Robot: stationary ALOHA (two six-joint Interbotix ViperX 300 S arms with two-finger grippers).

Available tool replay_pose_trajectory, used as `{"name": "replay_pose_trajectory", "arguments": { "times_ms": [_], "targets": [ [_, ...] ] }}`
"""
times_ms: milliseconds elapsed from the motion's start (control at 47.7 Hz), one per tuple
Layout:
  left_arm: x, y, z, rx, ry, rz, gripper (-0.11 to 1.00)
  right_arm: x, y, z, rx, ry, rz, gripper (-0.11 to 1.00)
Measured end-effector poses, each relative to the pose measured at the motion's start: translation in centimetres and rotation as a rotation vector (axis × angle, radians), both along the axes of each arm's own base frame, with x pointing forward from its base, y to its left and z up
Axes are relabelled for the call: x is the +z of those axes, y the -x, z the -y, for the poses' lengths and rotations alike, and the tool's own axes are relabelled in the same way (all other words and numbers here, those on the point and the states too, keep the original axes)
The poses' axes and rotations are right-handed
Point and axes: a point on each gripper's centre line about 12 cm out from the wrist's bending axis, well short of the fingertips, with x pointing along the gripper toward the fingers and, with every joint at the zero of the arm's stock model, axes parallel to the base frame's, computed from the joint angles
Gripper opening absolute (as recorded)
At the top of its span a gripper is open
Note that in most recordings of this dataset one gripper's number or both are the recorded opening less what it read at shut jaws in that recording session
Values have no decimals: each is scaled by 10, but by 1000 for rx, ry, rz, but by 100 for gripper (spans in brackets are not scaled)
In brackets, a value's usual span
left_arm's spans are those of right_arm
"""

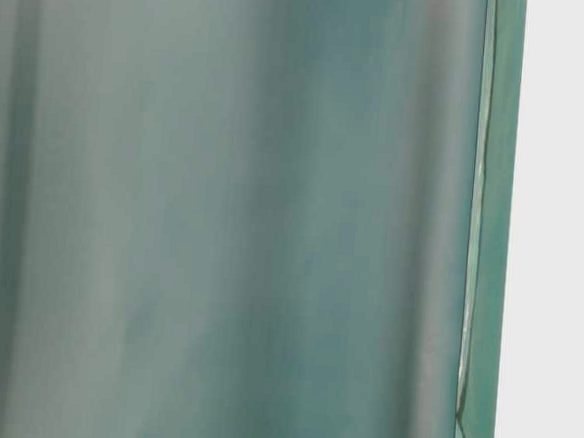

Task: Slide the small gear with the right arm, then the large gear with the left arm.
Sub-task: 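Slide the small gear back right to its starting spot, then lift the right gripper off the small gear and pull back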

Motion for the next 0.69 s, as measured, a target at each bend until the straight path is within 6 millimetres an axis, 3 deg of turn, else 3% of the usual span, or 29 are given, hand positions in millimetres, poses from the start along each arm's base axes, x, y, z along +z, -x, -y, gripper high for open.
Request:
{"name": "replay_pose_trajectory", "arguments": {
  "times_ms": [440,691],
  "targets": [
    [-12,-9,-1,0,6,-63,0,3,-1,1,2,10,14,50],
    [-13,-12,-1,2,7,-78,0,23,-9,4,27,72,104,50]
  ]
}}
